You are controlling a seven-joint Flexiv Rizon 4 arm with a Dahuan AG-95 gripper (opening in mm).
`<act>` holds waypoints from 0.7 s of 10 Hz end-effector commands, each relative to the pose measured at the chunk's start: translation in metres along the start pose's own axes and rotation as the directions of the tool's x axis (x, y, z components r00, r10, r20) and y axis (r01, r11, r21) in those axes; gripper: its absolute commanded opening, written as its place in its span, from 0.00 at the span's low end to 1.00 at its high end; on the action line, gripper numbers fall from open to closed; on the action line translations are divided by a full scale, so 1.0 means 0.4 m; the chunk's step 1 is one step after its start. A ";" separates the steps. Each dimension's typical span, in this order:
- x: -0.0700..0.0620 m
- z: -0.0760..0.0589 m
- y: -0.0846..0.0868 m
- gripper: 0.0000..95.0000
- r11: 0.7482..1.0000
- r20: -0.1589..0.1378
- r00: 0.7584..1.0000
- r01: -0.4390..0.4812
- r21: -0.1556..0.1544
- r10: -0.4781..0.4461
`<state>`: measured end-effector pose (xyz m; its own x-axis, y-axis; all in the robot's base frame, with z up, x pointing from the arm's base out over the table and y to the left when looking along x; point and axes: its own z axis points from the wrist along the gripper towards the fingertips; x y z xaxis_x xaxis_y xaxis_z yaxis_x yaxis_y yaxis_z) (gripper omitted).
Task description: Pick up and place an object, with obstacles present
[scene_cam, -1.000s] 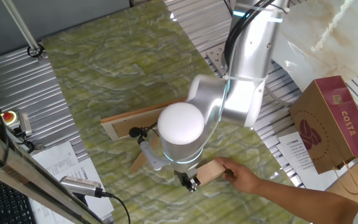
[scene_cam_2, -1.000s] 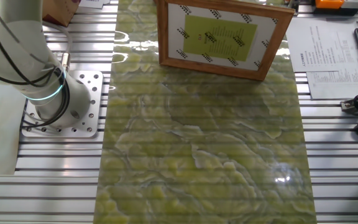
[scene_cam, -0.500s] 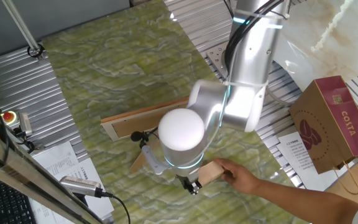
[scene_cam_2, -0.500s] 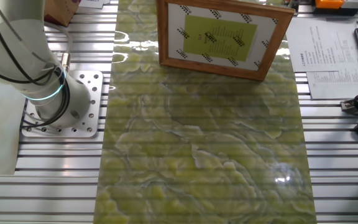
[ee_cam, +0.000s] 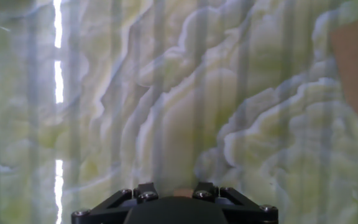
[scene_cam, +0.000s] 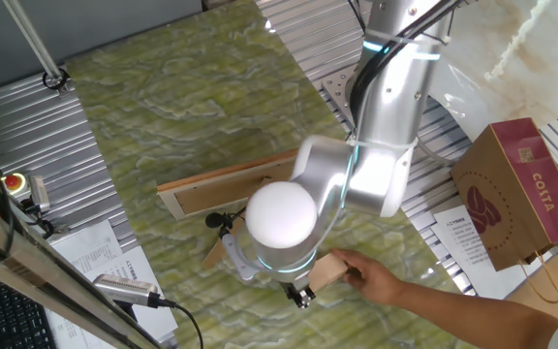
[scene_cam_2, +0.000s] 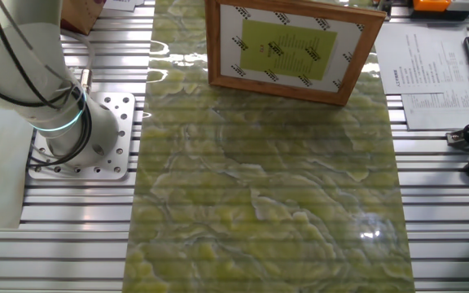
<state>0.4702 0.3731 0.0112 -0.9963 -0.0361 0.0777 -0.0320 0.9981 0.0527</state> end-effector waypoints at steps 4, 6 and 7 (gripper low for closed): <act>0.003 0.006 0.000 0.00 1.000 -0.014 1.000 -0.015 0.007 0.015; 0.003 0.006 0.000 0.00 1.000 -0.016 1.000 -0.018 0.008 0.018; 0.003 0.004 0.000 0.00 1.000 -0.018 1.000 -0.020 0.009 0.020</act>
<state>0.4687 0.3728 0.0108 -0.9954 -0.0170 0.0943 -0.0131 0.9990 0.0417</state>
